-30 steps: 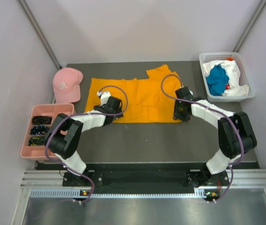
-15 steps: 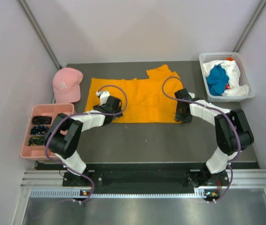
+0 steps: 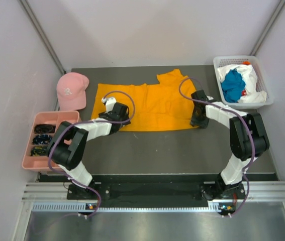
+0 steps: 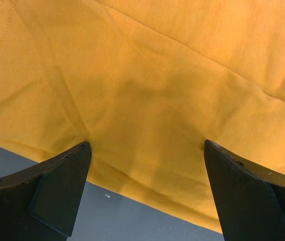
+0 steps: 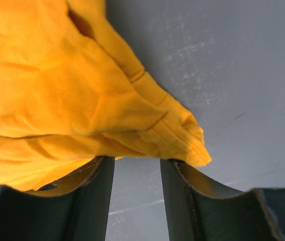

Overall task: Fold and stack the t-shirts
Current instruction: Fold the flattened tshirt in 1/3 of the way

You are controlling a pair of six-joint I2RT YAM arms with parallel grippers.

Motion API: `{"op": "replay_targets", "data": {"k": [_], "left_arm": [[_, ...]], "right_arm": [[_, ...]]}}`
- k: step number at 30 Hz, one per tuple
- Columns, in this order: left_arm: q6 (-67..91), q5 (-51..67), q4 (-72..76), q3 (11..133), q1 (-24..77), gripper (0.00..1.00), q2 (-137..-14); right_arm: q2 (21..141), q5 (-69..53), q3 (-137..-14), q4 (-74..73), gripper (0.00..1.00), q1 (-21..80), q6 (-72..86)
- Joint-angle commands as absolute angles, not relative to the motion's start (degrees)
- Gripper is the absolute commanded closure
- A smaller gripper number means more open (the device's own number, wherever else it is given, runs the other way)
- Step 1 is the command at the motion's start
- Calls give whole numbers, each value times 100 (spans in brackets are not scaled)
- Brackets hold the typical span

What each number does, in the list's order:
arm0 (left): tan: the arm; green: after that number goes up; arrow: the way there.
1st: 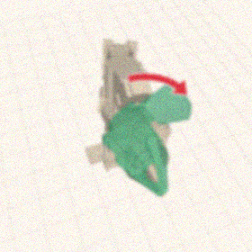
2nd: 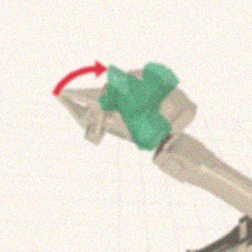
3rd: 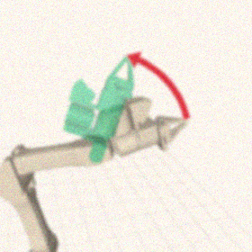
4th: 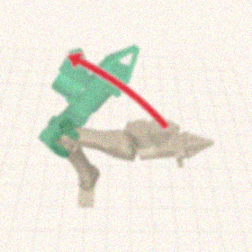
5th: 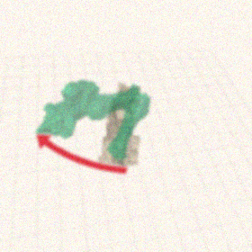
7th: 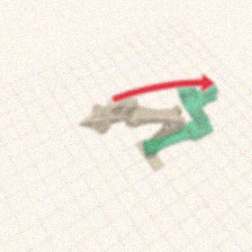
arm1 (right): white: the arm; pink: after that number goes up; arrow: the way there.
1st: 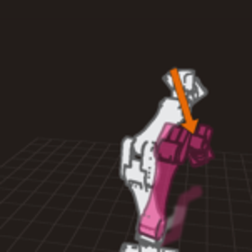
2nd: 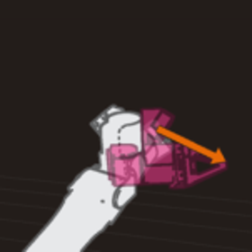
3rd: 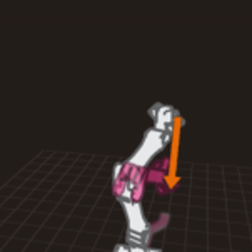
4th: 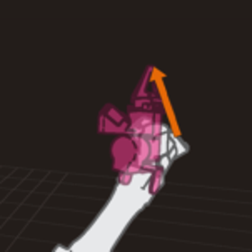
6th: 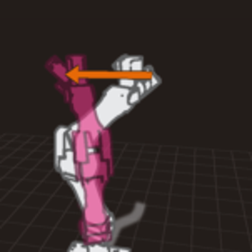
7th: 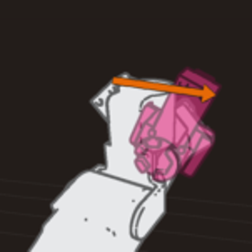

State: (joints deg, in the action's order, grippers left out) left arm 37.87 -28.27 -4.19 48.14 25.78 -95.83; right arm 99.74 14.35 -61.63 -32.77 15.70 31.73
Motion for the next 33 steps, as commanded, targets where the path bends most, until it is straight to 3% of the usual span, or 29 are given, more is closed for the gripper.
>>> {"op": "replay_targets", "data": {"k": [1,15,27,33], "left_arm": [[3885,-2733,-536,4606,2443,1,-9562],[3973,-2856,-773,4342,2408,1,-9185],[3990,-3198,-1722,4254,2426,1,-7385],[3824,-3270,-1459,4210,2426,1,-6926]], "right_arm": [[10116,2329,-6319,-3533,59,1292,3120],[9871,2830,-6328,-3753,59,1020,3199],[8684,2321,-6504,-3981,57,1020,2962],[8534,1872,-6583,-3929,56,1133,2733]]}}
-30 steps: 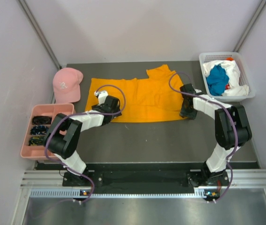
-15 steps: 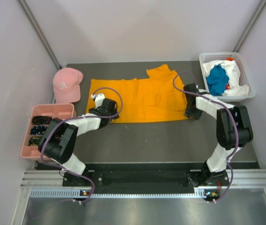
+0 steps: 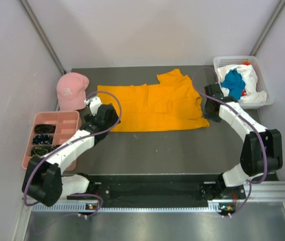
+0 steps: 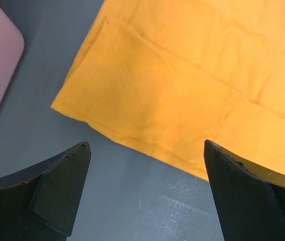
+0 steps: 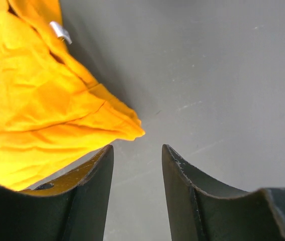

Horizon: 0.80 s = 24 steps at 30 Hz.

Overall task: Fold and stack the t-shirts
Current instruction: Fold the flattened tshirt in 1/3 of the way

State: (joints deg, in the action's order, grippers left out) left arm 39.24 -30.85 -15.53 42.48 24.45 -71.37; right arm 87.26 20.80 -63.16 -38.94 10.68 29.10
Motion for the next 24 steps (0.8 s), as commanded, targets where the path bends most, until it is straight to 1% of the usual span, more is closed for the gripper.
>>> {"op": "replay_targets", "data": {"k": [1,5,11,14,17,20,21,22,24], "left_arm": [[3815,-3235,-1415,4236,2426,1,-6961],[3858,-3208,-1450,4464,2426,1,-7277],[3788,-3173,-862,4421,2426,1,-7611],[3709,-3234,-607,4675,2426,1,-7892],[3551,-3322,-414,5184,2417,1,-8296],[3253,-3261,-281,5825,2391,1,-8840],[3252,-3243,-351,6166,2391,1,-9155],[3261,-3217,-404,6292,2391,1,-9289],[3304,-3164,-413,6398,2391,1,-9552]], "right_arm": [[8499,1898,-6592,-3946,56,1212,2733],[8377,2013,-6601,-3990,56,1301,2742],[8376,1706,-6539,-3534,54,1318,2654],[8709,1574,-6872,-3384,54,1318,2602],[9244,1390,-7443,-3200,54,1310,2426],[9956,1161,-8486,-3331,54,1309,2277],[10123,1091,-8656,-3357,54,1310,2259],[10438,985,-8796,-3384,54,1310,2259],[10660,687,-8965,-3322,54,1310,2276]]}}
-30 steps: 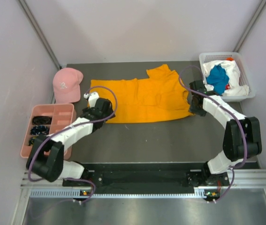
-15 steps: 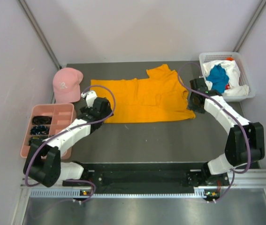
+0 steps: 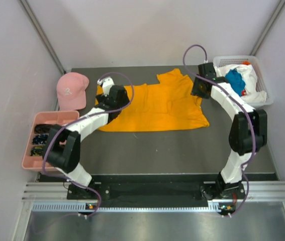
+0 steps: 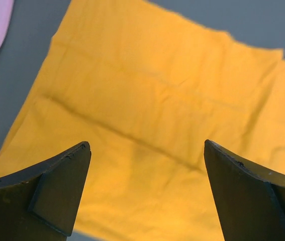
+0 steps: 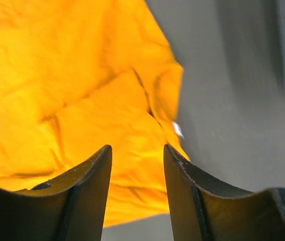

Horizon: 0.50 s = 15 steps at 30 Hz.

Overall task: Fold and stack the t-shirts
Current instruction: Fold the flattened tshirt in 1/3 of the way

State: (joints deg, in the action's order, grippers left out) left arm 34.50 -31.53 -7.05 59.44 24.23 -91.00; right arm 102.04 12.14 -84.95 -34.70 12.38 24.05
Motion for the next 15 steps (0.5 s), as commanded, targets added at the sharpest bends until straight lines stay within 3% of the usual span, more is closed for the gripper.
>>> {"op": "replay_targets", "data": {"k": [1,15], "left_arm": [[3322,-3086,-370,6355,2391,1,-9597],[3762,-2584,-519,5274,2549,1,-9220]], "right_arm": [[10757,546,-8939,-3279,54,1318,2320],[10302,26,-7533,-2812,53,1722,2399]]}}
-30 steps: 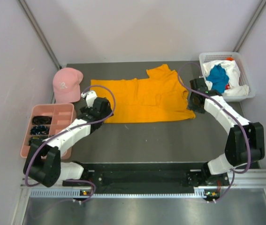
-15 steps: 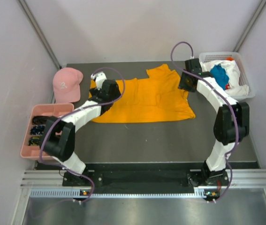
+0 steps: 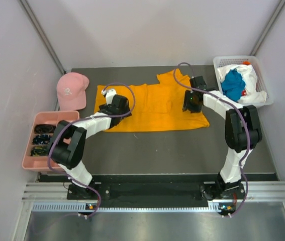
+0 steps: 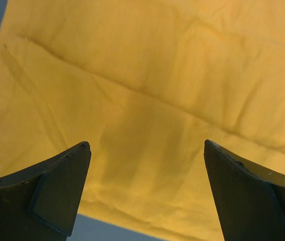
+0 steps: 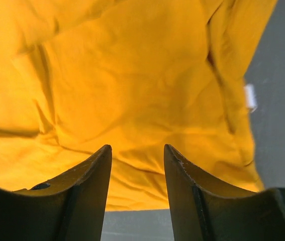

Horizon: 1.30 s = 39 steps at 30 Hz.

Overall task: Fold and stack the t-shirts
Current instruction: Fold the flattened tshirt in 1/3 of the way

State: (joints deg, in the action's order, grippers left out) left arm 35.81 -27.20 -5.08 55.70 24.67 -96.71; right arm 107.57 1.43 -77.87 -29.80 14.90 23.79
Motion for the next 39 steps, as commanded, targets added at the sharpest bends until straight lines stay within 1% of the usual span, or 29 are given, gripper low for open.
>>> {"op": "replay_targets", "data": {"k": [1,7,16,22,30,39], "left_arm": [[3788,-2584,-536,5204,2575,1,-9159],[3858,-2619,-554,4729,2619,1,-8833],[4183,-2646,-308,4000,2628,1,-9123],[4254,-2637,-369,3981,2628,1,-9132],[4482,-2496,-659,3639,2716,1,-8939],[5071,-2373,-1211,3269,3067,1,-8367]], "right_arm": [[10257,18,-7454,-2795,53,1749,2408],[10081,70,-6935,-2734,53,1811,2417],[10020,149,-6224,-2593,53,1846,2470],[9818,281,-5907,-2672,53,1846,2487],[9633,483,-5651,-2918,52,1846,2680],[9422,685,-5598,-3120,52,1846,2768]]}}
